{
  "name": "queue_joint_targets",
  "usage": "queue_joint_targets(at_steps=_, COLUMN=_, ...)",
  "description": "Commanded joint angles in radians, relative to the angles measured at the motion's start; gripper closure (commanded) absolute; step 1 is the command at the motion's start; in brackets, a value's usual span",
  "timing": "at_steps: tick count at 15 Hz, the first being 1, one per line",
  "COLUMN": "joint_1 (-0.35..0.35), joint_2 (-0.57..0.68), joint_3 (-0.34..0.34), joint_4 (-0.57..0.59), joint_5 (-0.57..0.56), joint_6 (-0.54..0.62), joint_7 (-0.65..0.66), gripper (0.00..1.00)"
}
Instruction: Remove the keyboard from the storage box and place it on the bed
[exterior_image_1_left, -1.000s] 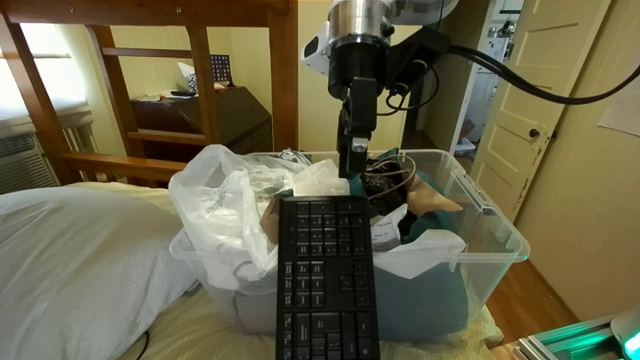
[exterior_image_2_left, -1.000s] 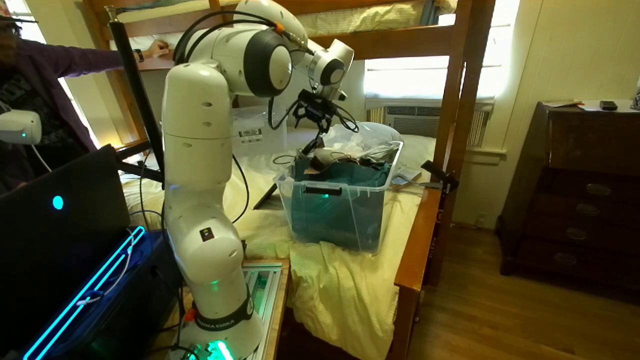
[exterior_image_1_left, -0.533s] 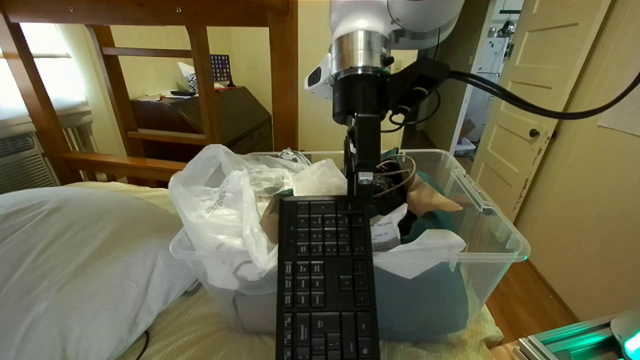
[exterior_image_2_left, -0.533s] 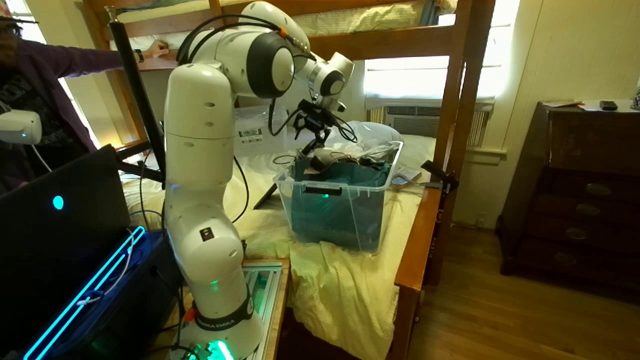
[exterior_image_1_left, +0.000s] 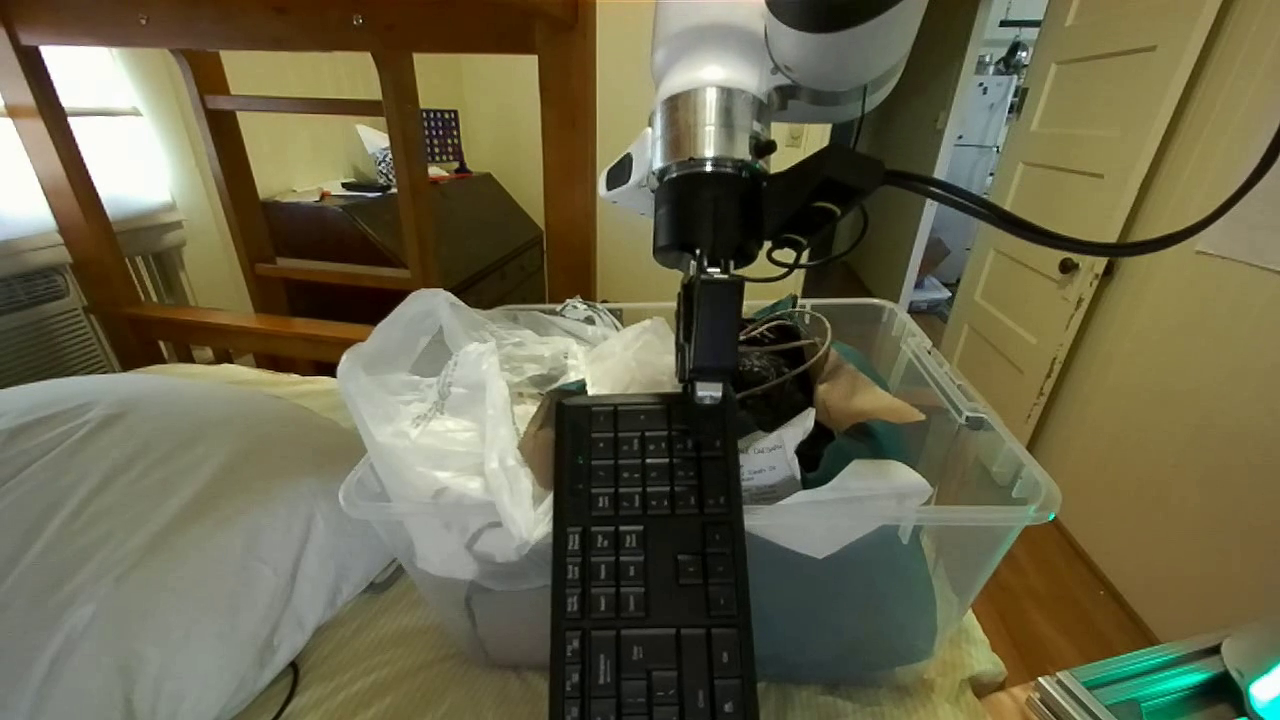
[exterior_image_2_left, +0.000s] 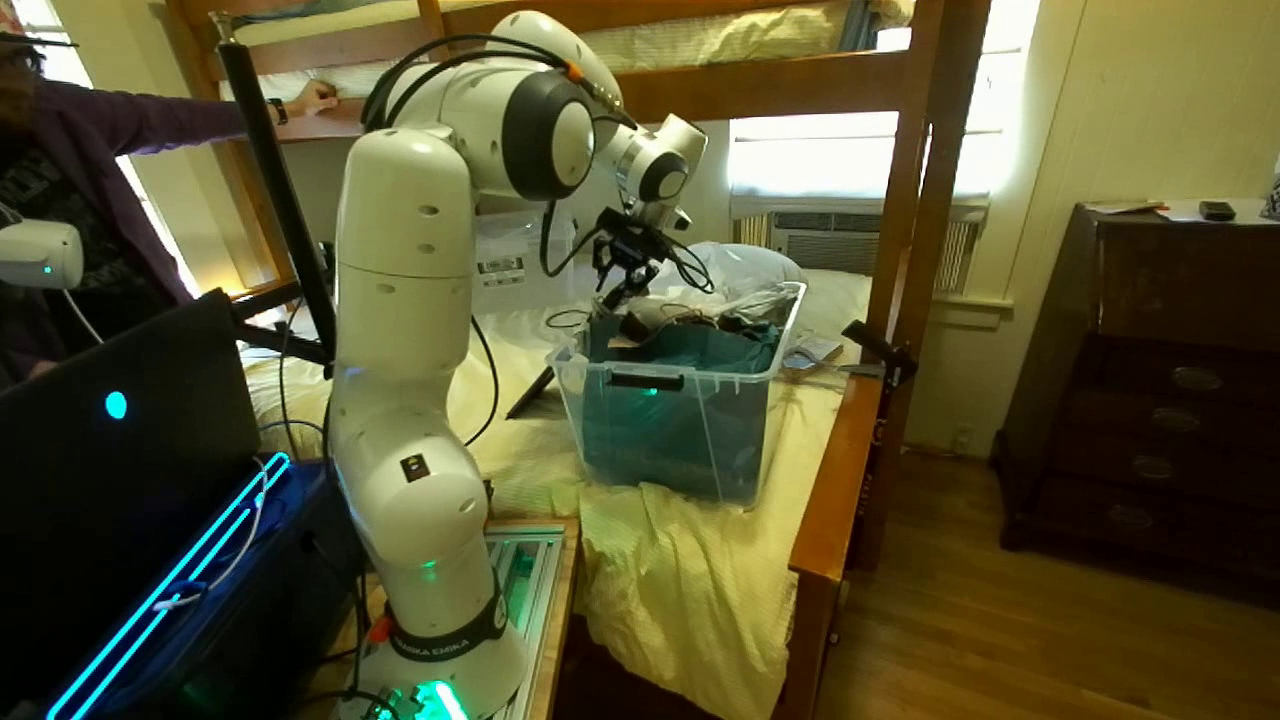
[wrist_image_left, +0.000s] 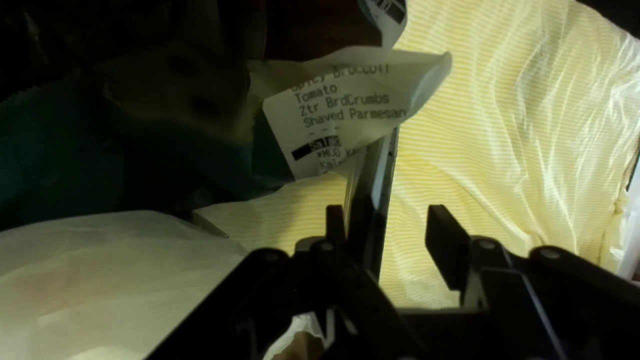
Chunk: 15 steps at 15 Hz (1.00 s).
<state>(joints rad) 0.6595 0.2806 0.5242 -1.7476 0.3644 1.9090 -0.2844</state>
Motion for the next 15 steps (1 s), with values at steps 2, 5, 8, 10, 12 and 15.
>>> queue_joint_targets(at_steps=2, joint_1=0.007, joint_2=0.017, joint_3=0.010, joint_4=0.004, joint_5=-0.005, joint_6=0.040, joint_7=-0.020, gripper=0.92)
queue_joint_targets(at_steps=5, joint_1=0.007, joint_2=-0.011, joint_3=0.017, joint_4=-0.003, joint_5=-0.004, joint_6=0.055, joint_7=-0.027, gripper=0.97)
queue_joint_targets(at_steps=8, joint_1=0.003, joint_2=-0.055, joint_3=0.041, joint_4=-0.001, joint_5=0.006, joint_6=0.105, joint_7=-0.080, gripper=0.96)
queue_joint_targets(at_steps=10, joint_1=0.003, joint_2=-0.073, joint_3=0.063, joint_4=0.026, joint_5=-0.002, joint_6=0.133, joint_7=-0.122, gripper=0.96)
queue_joint_targets(at_steps=12, joint_1=0.004, joint_2=-0.059, joint_3=0.088, joint_4=0.092, joint_5=-0.020, joint_6=0.100, joint_7=-0.186, gripper=0.96)
queue_joint_targets(at_steps=15, joint_1=0.006, joint_2=-0.009, joint_3=0.119, joint_4=0.194, joint_5=-0.030, joint_6=0.060, joint_7=-0.300, gripper=0.96)
